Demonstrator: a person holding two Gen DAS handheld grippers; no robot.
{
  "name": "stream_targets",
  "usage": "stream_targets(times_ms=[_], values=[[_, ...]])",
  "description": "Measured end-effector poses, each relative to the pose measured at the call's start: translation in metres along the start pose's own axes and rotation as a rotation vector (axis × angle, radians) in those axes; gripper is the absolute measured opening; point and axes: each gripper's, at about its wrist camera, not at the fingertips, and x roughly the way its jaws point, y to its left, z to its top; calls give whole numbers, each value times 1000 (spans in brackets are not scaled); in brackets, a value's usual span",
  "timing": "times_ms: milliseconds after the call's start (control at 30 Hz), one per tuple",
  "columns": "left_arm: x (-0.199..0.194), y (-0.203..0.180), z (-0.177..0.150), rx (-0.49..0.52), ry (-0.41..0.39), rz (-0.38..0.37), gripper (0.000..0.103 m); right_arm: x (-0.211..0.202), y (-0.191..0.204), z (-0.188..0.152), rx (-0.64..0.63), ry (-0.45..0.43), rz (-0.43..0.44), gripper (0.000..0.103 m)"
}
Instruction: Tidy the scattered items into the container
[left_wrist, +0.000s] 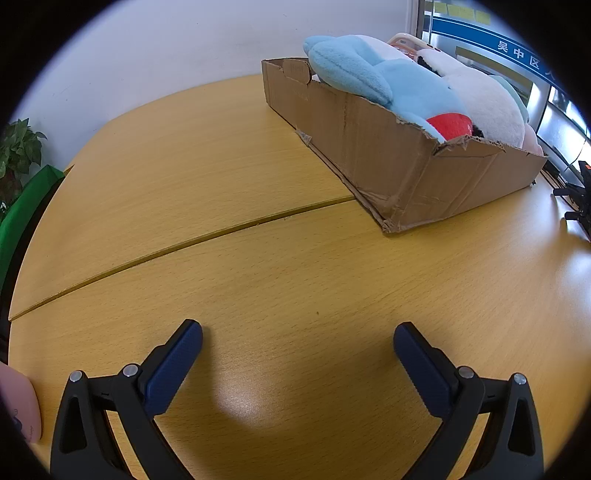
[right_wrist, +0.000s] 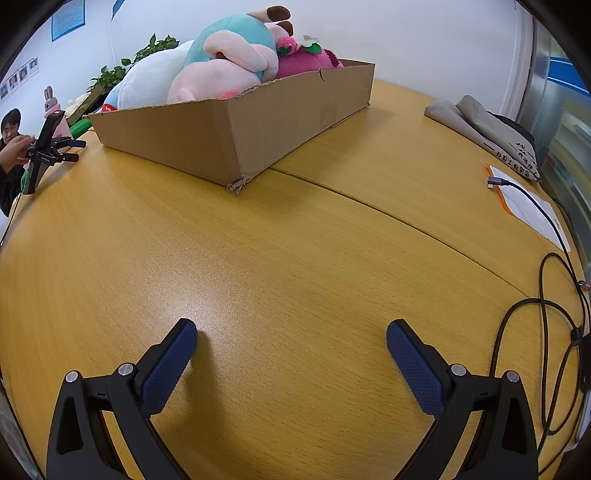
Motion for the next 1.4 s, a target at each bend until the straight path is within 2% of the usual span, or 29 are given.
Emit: stream_targets(times_ms=[367,1400], values=[[3,-18,1,1,0,4,103,-1,0,1,1,2,0,103],[7,-27,8,-10,4,13,103,-2,0,2,1,3,2,103]])
